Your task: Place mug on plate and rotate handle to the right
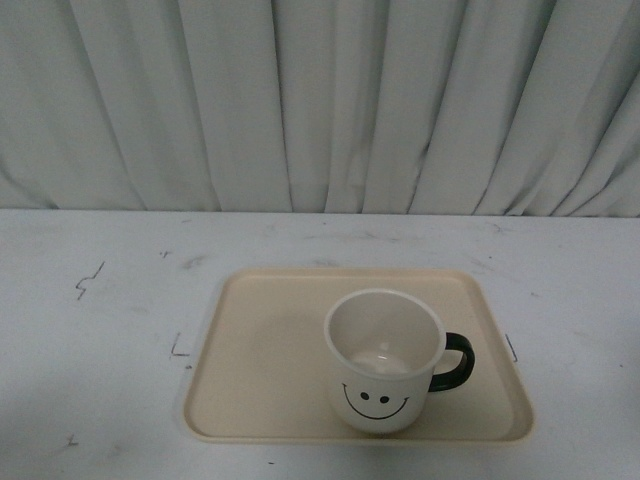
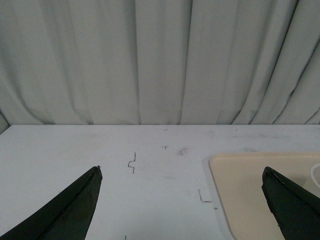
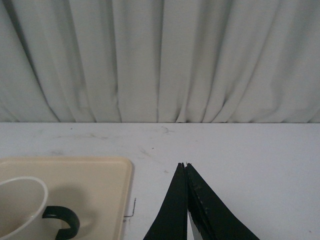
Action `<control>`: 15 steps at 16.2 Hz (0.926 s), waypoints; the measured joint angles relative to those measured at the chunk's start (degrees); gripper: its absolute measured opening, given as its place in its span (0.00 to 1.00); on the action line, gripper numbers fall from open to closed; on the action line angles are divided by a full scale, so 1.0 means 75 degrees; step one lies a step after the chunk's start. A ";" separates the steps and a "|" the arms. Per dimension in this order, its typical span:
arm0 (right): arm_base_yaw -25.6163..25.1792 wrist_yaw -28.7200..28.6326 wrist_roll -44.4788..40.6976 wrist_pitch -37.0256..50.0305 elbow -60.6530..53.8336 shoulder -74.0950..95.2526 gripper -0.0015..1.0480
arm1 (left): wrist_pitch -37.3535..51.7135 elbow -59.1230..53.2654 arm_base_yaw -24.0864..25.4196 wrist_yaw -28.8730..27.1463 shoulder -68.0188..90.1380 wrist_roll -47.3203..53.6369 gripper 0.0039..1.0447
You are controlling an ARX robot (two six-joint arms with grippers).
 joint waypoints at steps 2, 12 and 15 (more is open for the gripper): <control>-0.0242 -0.0096 0.0003 -0.0154 -0.0044 -0.0294 0.02 | 0.0000 0.0000 0.0000 0.0000 0.0000 0.0000 0.94; -0.0353 -0.0125 0.0009 -0.1708 -0.0376 -0.2299 0.02 | 0.0000 0.0000 0.0000 0.0000 0.0000 0.0000 0.94; -0.0353 -0.0125 0.0009 -0.2687 -0.0437 -0.3407 0.02 | -0.0003 0.0000 0.0000 0.0000 0.0000 0.0000 0.94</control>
